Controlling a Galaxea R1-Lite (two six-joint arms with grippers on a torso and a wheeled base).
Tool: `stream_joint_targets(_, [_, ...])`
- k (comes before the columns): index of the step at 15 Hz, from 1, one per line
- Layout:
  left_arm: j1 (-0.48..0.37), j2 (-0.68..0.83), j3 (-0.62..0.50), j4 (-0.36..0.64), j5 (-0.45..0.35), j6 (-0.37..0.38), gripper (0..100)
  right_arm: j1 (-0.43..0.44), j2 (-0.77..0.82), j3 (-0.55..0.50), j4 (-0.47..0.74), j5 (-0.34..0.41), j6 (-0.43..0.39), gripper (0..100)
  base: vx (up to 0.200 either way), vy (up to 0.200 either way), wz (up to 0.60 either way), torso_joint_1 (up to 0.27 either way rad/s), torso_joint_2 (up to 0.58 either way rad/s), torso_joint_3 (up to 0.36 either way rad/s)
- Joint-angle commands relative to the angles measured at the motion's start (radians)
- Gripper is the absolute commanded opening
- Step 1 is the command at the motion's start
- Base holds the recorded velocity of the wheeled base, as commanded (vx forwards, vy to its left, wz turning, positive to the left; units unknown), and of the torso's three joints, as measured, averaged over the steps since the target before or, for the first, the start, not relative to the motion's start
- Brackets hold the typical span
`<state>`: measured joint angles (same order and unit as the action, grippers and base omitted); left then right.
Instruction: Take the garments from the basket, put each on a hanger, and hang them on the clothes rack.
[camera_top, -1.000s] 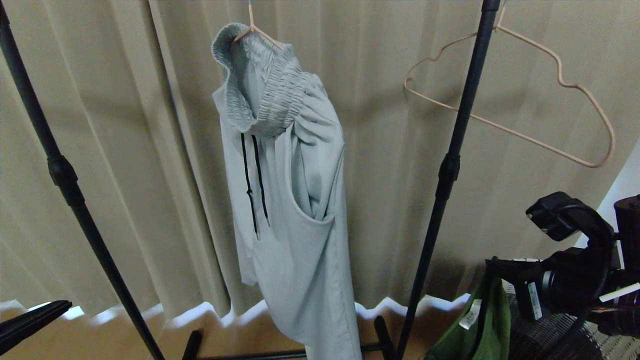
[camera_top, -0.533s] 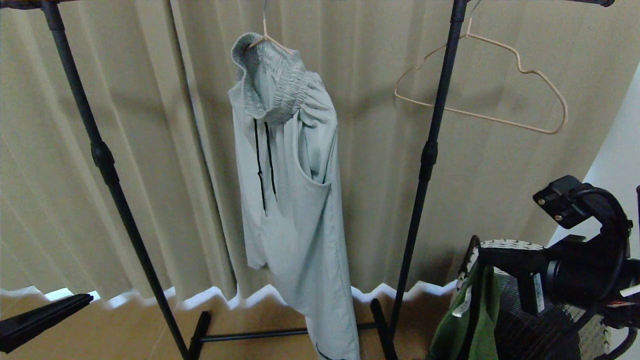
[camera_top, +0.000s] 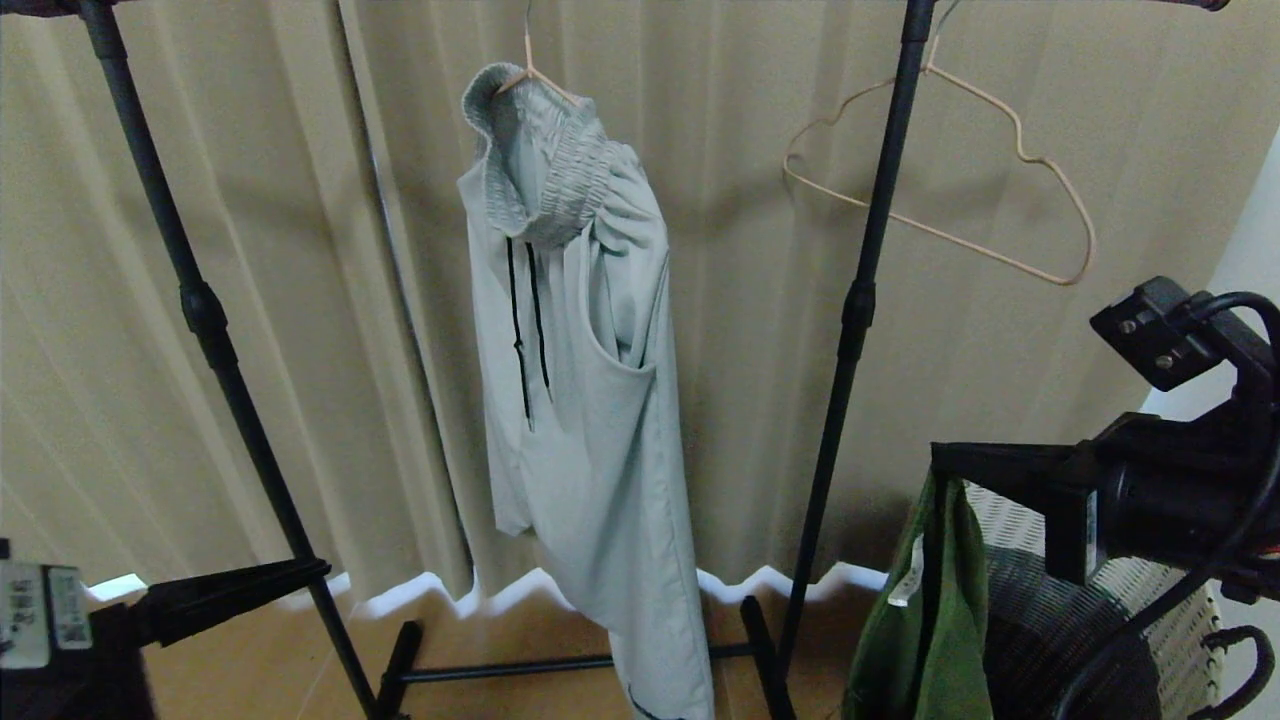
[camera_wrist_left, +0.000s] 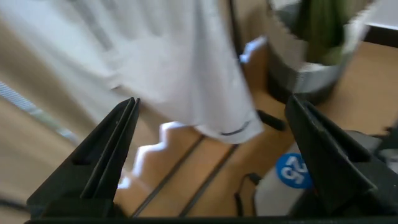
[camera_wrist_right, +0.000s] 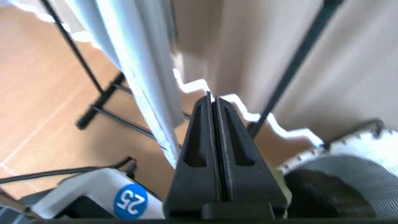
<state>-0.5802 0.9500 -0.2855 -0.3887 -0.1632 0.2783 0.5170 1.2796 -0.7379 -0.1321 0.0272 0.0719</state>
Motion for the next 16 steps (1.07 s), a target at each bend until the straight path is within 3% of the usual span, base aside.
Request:
stream_joint_targets(1, [-0.136, 0.256, -0.144, -0.006, -0.006, -0.06, 100, 0.009, 0.004, -0.028, -0.001, 0.026, 0.0, 0, 0.0, 0.0, 0.0, 0.0, 0.0, 0.0])
stream_joint_targets(5, [-0.262, 0.524, -0.346, -0.03, 0.001, -0.234, 100, 0.07, 0.007, -0.071, -0.004, 0.039, 0.028, 0, 0.0, 0.0, 0.0, 0.0, 0.0, 0.0])
stream_joint_targets(8, [-0.303, 0.662, -0.434, -0.032, 0.019, -0.311, 100, 0.087, 0.009, -0.084, -0.027, 0.039, 0.034, 0, 0.0, 0.0, 0.0, 0.0, 0.0, 0.0])
stream_joint_targets(11, [-0.383, 0.831, -0.512, -0.081, 0.134, -0.415, 100, 0.089, 0.007, -0.084, -0.063, 0.053, 0.034, 0, 0.0, 0.0, 0.0, 0.0, 0.0, 0.0])
stream_joint_targets(16, [-0.423, 0.898, -0.557, -0.085, 0.151, -0.427, 100, 0.083, 0.001, -0.054, -0.063, 0.065, 0.035, 0, 0.0, 0.0, 0.0, 0.0, 0.0, 0.0])
